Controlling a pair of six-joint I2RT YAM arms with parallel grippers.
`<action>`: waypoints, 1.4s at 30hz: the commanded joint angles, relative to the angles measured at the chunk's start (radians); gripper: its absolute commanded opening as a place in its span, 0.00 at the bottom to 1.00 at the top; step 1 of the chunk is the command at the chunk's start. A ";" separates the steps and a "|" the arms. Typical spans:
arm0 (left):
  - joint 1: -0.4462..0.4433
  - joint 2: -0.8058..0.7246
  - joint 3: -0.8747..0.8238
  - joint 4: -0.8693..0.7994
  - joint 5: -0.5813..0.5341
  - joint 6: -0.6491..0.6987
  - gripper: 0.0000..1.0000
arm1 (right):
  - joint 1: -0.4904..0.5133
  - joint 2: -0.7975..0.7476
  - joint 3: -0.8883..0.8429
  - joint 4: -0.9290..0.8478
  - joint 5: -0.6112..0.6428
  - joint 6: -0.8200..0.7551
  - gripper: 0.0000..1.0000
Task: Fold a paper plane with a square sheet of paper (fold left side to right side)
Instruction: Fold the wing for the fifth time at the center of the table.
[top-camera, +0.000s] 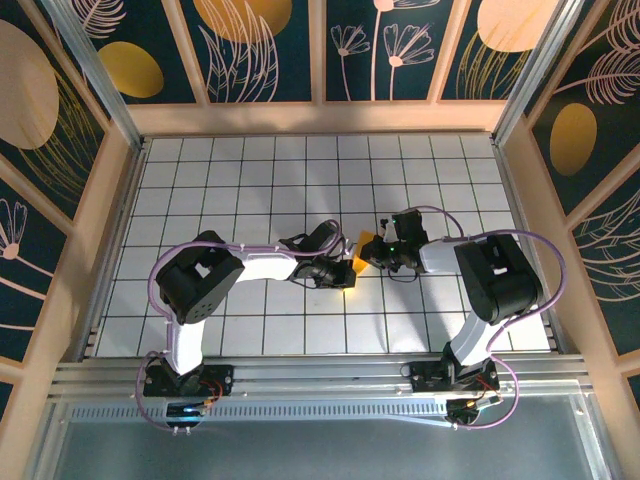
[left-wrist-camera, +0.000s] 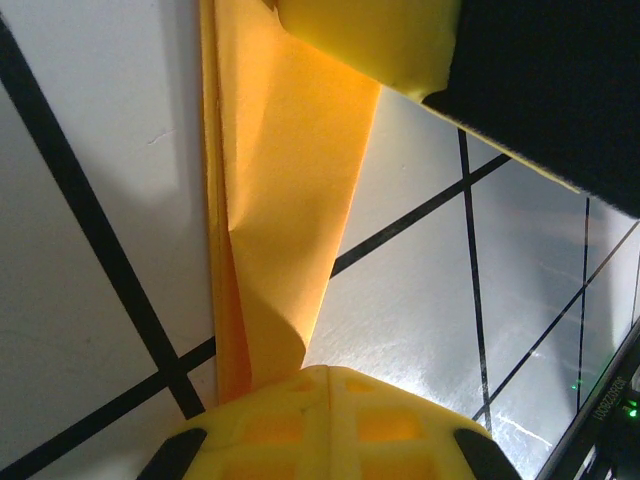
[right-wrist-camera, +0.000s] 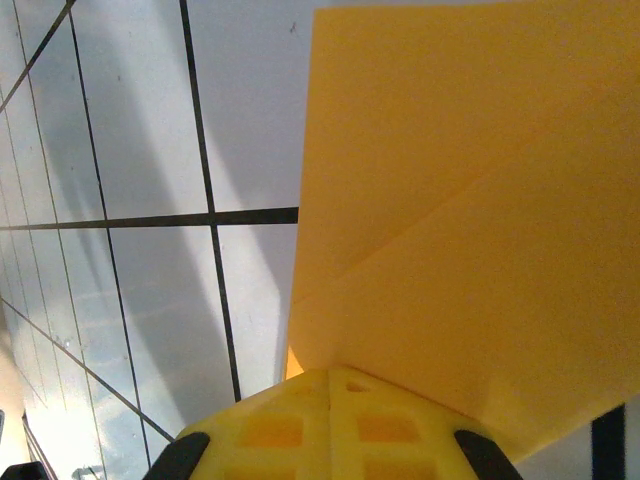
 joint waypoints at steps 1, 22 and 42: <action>-0.002 0.007 -0.014 -0.029 -0.014 0.018 0.00 | 0.004 0.065 -0.022 -0.148 0.081 -0.037 0.00; -0.002 -0.026 -0.087 -0.076 -0.029 0.062 0.00 | -0.009 0.058 -0.030 -0.165 0.087 -0.048 0.00; 0.023 -0.217 -0.185 -0.052 0.038 0.088 0.00 | -0.010 0.037 -0.028 -0.175 0.084 -0.046 0.00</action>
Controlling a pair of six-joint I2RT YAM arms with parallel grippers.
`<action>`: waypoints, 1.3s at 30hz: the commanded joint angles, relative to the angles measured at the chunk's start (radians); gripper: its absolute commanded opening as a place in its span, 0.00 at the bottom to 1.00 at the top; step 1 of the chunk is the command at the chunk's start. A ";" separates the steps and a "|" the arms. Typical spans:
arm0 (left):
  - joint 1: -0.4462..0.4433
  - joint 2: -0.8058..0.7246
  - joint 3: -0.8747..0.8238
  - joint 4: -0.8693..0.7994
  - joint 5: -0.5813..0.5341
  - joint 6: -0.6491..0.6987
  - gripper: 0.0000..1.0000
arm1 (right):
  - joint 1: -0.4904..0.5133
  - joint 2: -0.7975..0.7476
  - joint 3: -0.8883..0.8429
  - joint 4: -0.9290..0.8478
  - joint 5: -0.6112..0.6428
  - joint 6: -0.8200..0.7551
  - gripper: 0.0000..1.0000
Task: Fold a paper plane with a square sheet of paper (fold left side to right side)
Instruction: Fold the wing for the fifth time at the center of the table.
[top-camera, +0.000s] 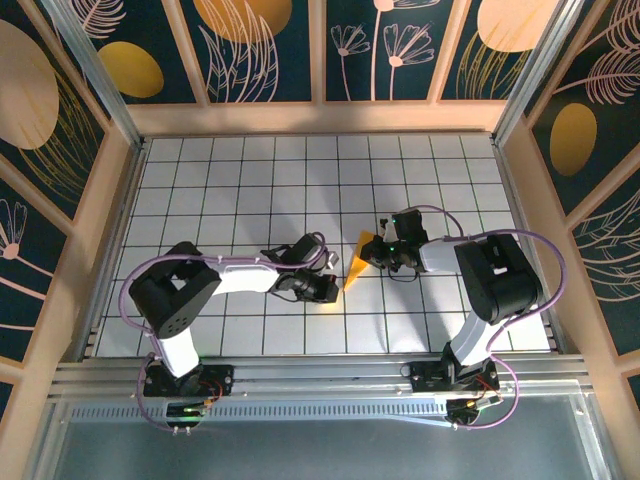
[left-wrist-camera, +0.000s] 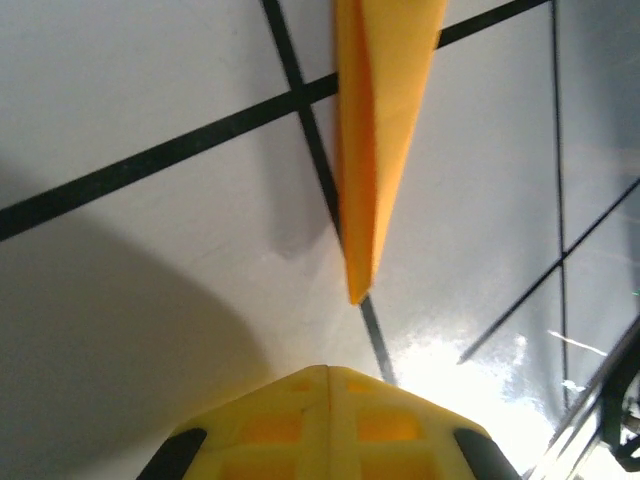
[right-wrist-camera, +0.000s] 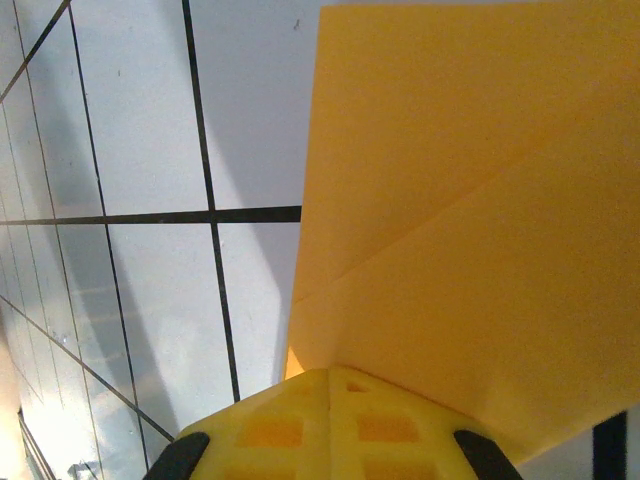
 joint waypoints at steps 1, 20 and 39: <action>0.023 -0.042 0.019 0.018 0.050 -0.013 0.00 | -0.006 0.034 -0.033 -0.159 0.086 -0.028 0.00; 0.051 0.207 0.212 0.234 0.169 -0.091 0.00 | 0.009 0.045 -0.038 -0.136 0.073 -0.008 0.00; 0.037 0.280 0.232 0.101 0.056 -0.030 0.00 | 0.012 0.047 -0.027 -0.148 0.082 -0.010 0.00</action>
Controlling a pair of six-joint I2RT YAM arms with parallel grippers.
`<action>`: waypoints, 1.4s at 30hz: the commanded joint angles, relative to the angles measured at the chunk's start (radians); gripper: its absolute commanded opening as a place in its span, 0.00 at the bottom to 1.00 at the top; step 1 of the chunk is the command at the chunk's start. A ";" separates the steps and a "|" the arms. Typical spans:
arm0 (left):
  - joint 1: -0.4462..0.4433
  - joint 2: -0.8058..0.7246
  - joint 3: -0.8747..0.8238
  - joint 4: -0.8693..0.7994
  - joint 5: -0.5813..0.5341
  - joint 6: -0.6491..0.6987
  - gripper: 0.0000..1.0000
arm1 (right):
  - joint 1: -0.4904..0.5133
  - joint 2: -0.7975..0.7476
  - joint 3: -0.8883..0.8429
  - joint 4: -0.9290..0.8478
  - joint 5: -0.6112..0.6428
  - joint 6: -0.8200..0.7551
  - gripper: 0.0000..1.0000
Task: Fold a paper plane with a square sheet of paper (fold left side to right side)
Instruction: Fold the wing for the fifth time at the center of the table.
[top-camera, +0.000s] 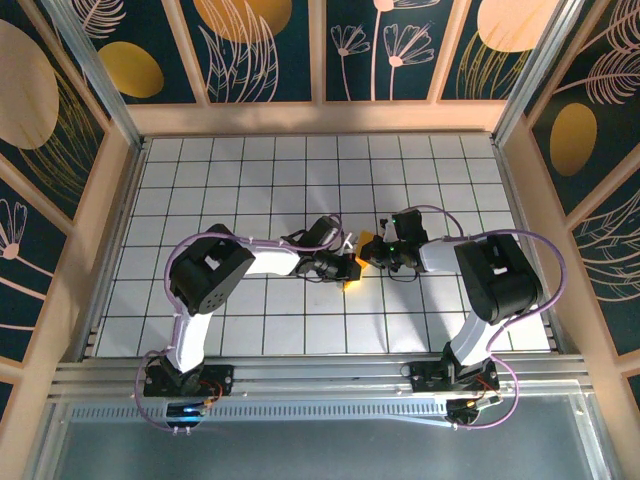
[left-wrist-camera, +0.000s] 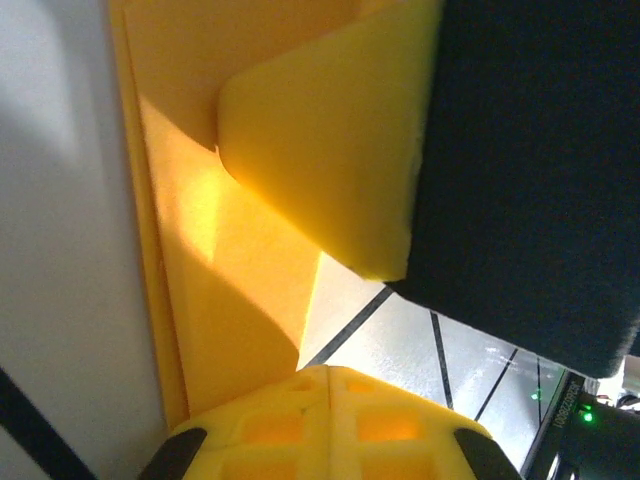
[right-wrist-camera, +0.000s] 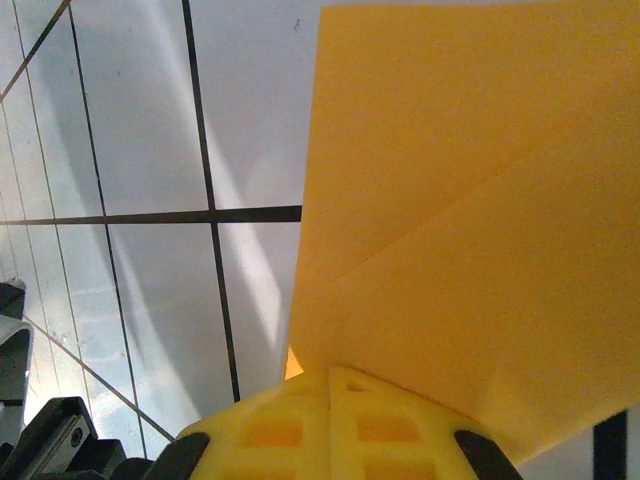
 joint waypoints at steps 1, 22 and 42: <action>-0.004 0.014 0.003 -0.100 -0.057 0.048 0.00 | 0.010 0.046 -0.026 -0.150 0.082 -0.011 0.00; -0.043 -0.099 -0.132 -0.271 -0.137 0.153 0.00 | 0.007 0.058 -0.012 -0.175 0.096 -0.024 0.00; -0.043 -0.321 -0.260 -0.273 -0.162 0.153 0.00 | 0.009 0.037 0.120 -0.209 0.076 -0.059 0.00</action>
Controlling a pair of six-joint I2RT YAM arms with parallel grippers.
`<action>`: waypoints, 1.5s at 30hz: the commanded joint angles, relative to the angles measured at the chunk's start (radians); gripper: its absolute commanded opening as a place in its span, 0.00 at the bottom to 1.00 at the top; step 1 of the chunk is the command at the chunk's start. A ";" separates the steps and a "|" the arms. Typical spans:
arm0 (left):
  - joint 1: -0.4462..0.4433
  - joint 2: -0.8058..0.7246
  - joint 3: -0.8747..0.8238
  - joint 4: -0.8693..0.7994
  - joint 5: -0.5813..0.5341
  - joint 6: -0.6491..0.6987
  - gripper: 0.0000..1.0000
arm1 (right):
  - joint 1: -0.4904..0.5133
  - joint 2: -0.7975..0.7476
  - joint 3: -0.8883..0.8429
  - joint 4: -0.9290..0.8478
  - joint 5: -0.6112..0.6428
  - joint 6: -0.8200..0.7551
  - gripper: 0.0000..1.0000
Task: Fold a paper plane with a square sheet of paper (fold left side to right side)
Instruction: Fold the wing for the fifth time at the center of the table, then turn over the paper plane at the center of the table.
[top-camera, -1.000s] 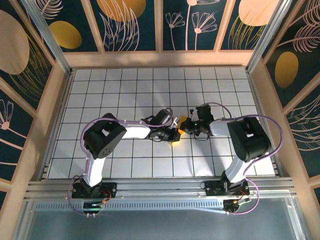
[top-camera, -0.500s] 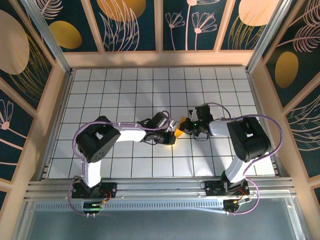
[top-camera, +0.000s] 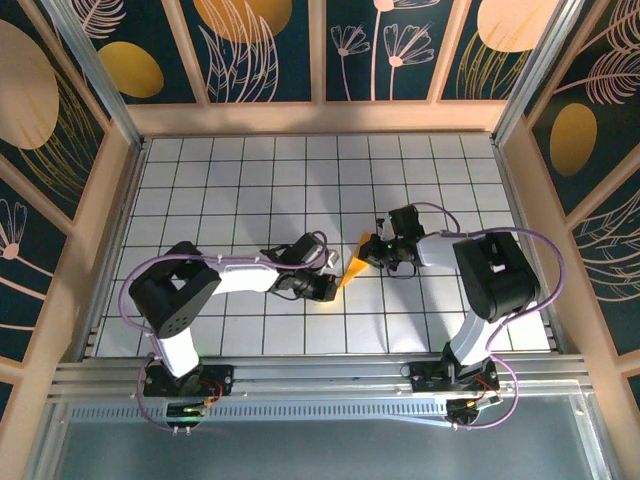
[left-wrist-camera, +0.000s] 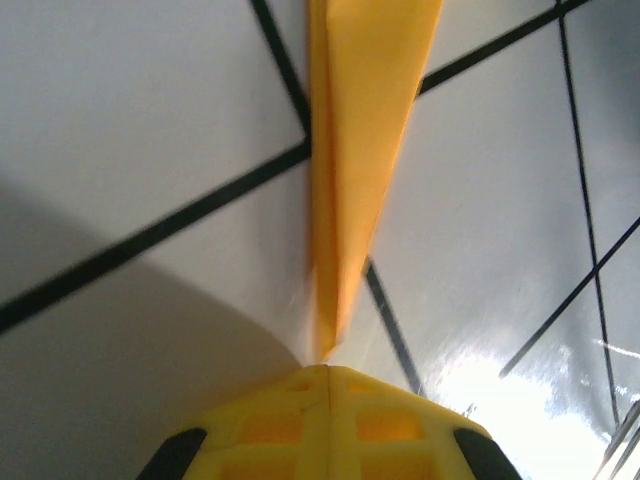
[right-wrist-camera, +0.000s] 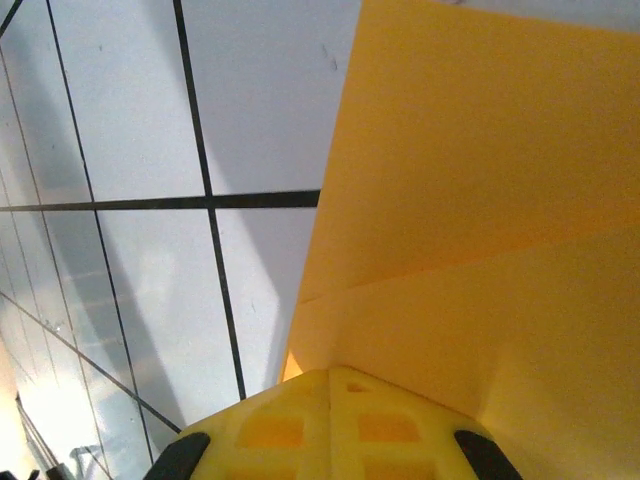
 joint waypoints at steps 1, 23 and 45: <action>0.005 -0.089 -0.027 -0.067 -0.004 -0.014 0.00 | 0.001 0.009 0.072 -0.111 0.087 -0.052 0.02; 0.210 -0.289 -0.076 0.194 -0.404 -0.178 0.26 | 0.236 -0.005 0.554 -0.850 0.695 0.466 0.57; 0.210 -0.343 -0.165 0.194 -0.440 -0.156 0.28 | 0.332 0.403 0.943 -1.194 0.814 0.578 0.56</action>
